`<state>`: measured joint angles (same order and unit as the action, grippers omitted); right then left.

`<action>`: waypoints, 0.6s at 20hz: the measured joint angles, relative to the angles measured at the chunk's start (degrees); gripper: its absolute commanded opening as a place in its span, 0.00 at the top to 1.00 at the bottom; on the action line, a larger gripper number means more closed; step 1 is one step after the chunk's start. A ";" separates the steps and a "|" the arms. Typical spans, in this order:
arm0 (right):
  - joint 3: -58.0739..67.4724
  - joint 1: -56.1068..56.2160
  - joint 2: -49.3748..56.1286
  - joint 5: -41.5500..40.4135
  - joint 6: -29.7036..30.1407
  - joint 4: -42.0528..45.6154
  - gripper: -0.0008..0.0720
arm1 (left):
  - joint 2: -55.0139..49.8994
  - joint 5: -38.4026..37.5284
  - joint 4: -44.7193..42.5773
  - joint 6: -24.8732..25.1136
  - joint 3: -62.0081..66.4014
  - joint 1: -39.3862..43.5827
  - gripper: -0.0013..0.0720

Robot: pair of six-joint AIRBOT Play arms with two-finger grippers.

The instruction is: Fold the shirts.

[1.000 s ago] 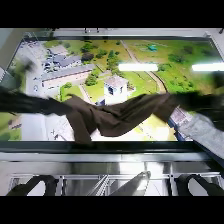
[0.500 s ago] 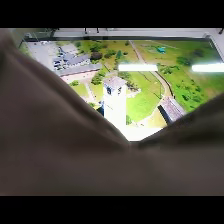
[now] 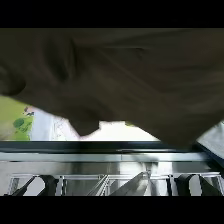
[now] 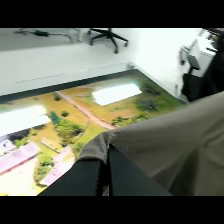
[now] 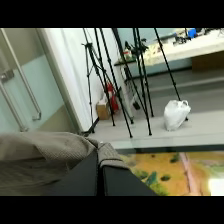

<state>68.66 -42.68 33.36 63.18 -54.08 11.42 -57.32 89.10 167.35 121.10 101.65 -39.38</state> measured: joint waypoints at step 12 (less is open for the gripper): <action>1.68 0.46 -6.03 -1.40 -0.63 1.27 0.97 | 7.69 5.57 -8.57 0.48 -1.70 13.68 0.95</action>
<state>70.35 -42.22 27.33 61.78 -54.72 12.69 -49.63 94.67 158.78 121.58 99.94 -25.69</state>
